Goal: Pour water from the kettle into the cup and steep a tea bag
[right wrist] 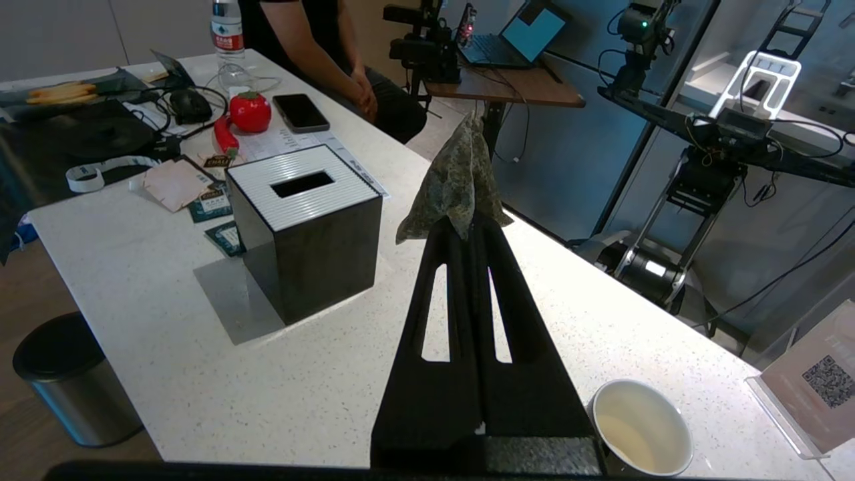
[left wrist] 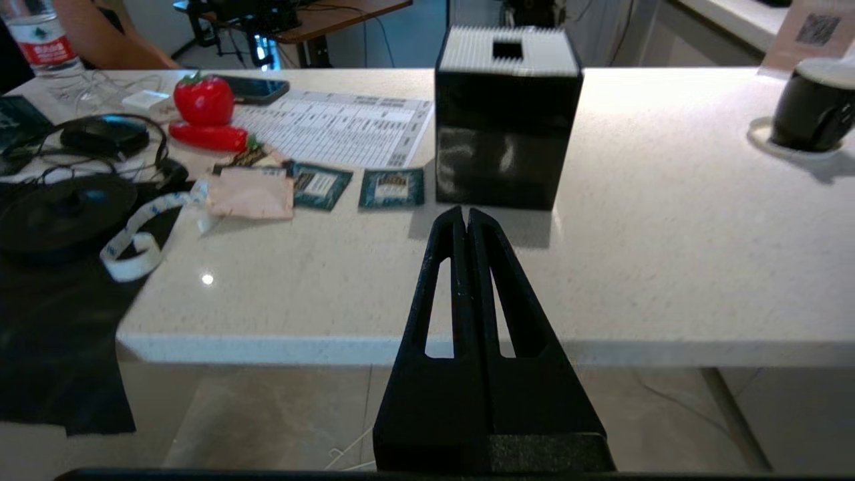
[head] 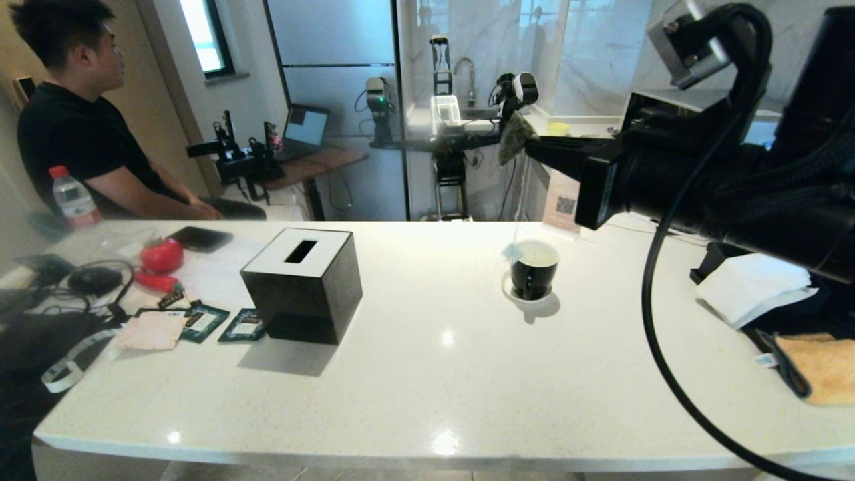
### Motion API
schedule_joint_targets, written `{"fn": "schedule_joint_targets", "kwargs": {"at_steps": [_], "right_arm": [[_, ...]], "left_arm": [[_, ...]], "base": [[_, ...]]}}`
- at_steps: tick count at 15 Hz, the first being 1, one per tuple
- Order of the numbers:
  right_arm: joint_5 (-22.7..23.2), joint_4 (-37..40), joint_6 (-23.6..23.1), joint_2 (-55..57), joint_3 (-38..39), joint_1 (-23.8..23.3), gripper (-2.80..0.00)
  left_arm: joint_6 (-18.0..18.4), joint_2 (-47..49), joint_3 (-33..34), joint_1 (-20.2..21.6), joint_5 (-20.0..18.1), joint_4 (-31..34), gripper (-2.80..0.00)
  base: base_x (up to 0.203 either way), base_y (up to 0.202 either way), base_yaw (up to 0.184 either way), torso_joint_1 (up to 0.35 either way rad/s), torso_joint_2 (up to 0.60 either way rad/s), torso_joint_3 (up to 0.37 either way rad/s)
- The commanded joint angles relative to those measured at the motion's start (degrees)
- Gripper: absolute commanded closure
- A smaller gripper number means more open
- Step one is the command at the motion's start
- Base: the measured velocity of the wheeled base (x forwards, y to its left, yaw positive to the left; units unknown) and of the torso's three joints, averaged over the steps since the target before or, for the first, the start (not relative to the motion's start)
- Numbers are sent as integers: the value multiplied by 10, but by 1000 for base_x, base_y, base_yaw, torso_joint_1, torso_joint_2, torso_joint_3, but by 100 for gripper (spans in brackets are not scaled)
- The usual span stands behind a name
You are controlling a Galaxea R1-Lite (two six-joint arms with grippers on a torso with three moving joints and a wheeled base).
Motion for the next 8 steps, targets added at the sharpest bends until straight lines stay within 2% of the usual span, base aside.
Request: {"fn": "schedule_joint_targets", "kwargs": {"at_steps": [1, 3, 6, 7, 8], "right_arm": [[1, -1, -1, -5, 0, 0, 0], [1, 1, -1, -9, 0, -1, 0], [1, 0, -1, -10, -1, -1, 0], [1, 0, -1, -9, -2, -1, 0], [1, 0, -1, -10, -2, -1, 0]], "left_arm": [[-10, 120, -62, 0, -19, -9, 0], [-18, 193, -106, -1, -68, -33, 0], [-23, 289, -146, -10, -183, -103, 0], [-23, 318, -155, -27, -219, -133, 0], [-28, 338, -161, -59, -237, -158, 0]], "base": [[0, 0, 0, 0, 0, 0], [0, 0, 0, 0, 0, 0], [0, 0, 0, 0, 0, 0], [0, 0, 0, 0, 0, 0], [0, 0, 0, 0, 0, 0]]}}
